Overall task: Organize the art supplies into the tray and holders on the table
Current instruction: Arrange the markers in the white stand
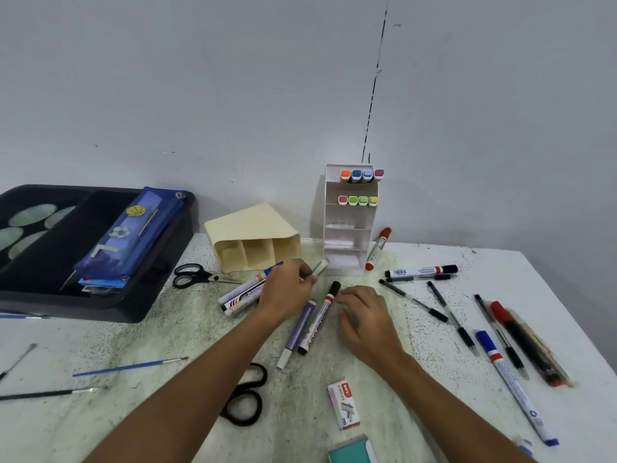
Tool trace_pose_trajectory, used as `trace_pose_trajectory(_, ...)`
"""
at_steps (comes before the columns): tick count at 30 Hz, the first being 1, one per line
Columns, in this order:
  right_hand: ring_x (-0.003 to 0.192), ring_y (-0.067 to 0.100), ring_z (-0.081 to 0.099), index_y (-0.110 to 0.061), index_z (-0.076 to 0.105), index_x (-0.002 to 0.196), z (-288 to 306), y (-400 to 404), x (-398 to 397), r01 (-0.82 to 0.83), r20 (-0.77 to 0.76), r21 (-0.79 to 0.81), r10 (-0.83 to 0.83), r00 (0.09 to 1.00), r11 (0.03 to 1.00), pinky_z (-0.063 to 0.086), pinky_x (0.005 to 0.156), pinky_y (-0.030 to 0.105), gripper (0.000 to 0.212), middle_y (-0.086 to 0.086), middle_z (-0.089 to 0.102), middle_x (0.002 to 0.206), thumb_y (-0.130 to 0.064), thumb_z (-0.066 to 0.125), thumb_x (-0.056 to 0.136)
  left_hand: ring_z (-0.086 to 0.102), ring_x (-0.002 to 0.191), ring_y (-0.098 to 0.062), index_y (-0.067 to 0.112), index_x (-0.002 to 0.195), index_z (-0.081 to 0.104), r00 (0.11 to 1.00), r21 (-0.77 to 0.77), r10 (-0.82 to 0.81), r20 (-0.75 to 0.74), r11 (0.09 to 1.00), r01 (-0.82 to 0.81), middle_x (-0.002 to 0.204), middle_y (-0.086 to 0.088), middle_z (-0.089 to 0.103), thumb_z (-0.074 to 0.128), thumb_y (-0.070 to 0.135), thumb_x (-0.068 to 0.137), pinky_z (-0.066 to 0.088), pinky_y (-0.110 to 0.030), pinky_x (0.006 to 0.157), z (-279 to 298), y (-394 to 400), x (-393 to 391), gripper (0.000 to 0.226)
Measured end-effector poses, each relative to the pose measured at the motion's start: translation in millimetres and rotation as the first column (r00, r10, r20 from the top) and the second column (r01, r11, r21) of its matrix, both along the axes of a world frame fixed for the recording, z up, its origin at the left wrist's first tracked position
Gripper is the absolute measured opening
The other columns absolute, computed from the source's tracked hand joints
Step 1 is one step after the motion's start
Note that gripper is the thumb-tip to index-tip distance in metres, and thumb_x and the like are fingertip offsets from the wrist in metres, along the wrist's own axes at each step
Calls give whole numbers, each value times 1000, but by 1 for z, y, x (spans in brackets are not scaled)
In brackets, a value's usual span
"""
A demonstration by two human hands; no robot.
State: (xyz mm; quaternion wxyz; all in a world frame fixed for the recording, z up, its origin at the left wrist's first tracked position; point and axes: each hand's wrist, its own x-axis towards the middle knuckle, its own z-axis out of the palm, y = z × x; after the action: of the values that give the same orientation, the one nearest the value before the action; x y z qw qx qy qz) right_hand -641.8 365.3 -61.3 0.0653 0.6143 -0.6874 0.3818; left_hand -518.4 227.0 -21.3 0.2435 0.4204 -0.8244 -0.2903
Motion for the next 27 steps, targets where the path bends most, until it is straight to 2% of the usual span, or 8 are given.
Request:
trace_pose_trajectory(2, 94, 24, 61, -9, 71, 97, 7, -6, 6, -3, 6, -15, 3, 1000, 1000, 50, 78, 43, 23, 2, 68, 97, -18, 53, 85, 61, 71, -5, 17, 88, 61, 984, 70, 45, -174, 997, -33, 76, 10, 63, 68, 19, 90, 45, -13, 61, 8, 1, 10, 7)
trace_pose_trajectory(4, 98, 25, 60, -11, 72, 99, 16, -16, 15, -12, 11, 29, 12, 1000, 1000, 49, 80, 47, 28, 2, 68, 98, -27, 53, 86, 65, 66, -11, 16, 90, 57, 928, 215, 95, -360, 977, -17, 79, 3, 67, 65, 12, 92, 52, -20, 62, 13, 2, 24, 9)
trace_pose_trajectory(6, 115, 26, 50, -15, 69, 111, 24, -28, 25, -2, -13, 244, 6, 1000, 970, 42, 91, 48, 51, 2, 63, 114, -51, 43, 85, 65, 59, -17, 12, 97, 55, 854, 397, 181, -488, 917, 32, 86, -7, 67, 60, 8, 95, 55, -35, 57, 15, 2, 39, 7)
trace_pose_trajectory(8, 130, 27, 33, -19, 61, 123, 26, -39, 33, 68, -126, 505, -4, 992, 861, 31, 99, 47, 68, 4, 49, 134, -67, 41, 81, 59, 51, -15, 6, 104, 53, 820, 494, 252, -514, 868, 43, 86, -11, 64, 58, 7, 96, 49, -31, 45, 13, 2, 55, 10)
trace_pose_trajectory(10, 131, 30, 24, -18, 61, 119, 26, -46, 39, 122, -202, 607, 4, 979, 785, 27, 99, 48, 65, 8, 40, 140, -69, 49, 81, 53, 47, -15, 6, 102, 53, 803, 541, 304, -512, 841, 26, 78, -10, 63, 59, 7, 95, 40, -25, 40, 9, 2, 68, 9)
trace_pose_trajectory(16, 121, 26, 30, -21, 63, 105, 37, -53, 38, 95, -77, 675, -58, 995, 731, 30, 95, 44, 60, 4, 43, 126, -69, 68, 69, 47, 45, -17, 5, 102, 50, 780, 607, 340, -525, 793, 63, 64, -9, 57, 53, 4, 97, 33, -23, 38, -2, 6, 93, 6)
trace_pose_trajectory(21, 107, 20, 38, -26, 53, 91, 45, -51, 31, 52, -8, 654, -62, 998, 755, 33, 89, 40, 55, -3, 48, 107, -70, 72, 63, 49, 47, -17, 5, 103, 59, 798, 636, 347, -493, 769, 59, 71, -11, 57, 54, 6, 97, 36, -24, 39, -2, 12, 92, 8)
trace_pose_trajectory(27, 59, 8, 47, -15, 55, 82, 63, -44, 22, -248, 460, 497, -11, 888, 832, 37, 55, 24, 35, -6, 52, 70, -28, 85, 70, 66, 56, -22, -2, 98, 62, 801, 674, 299, -518, 720, 167, 76, -14, 69, 53, 1, 96, 57, -32, 54, 2, 20, 79, 10)
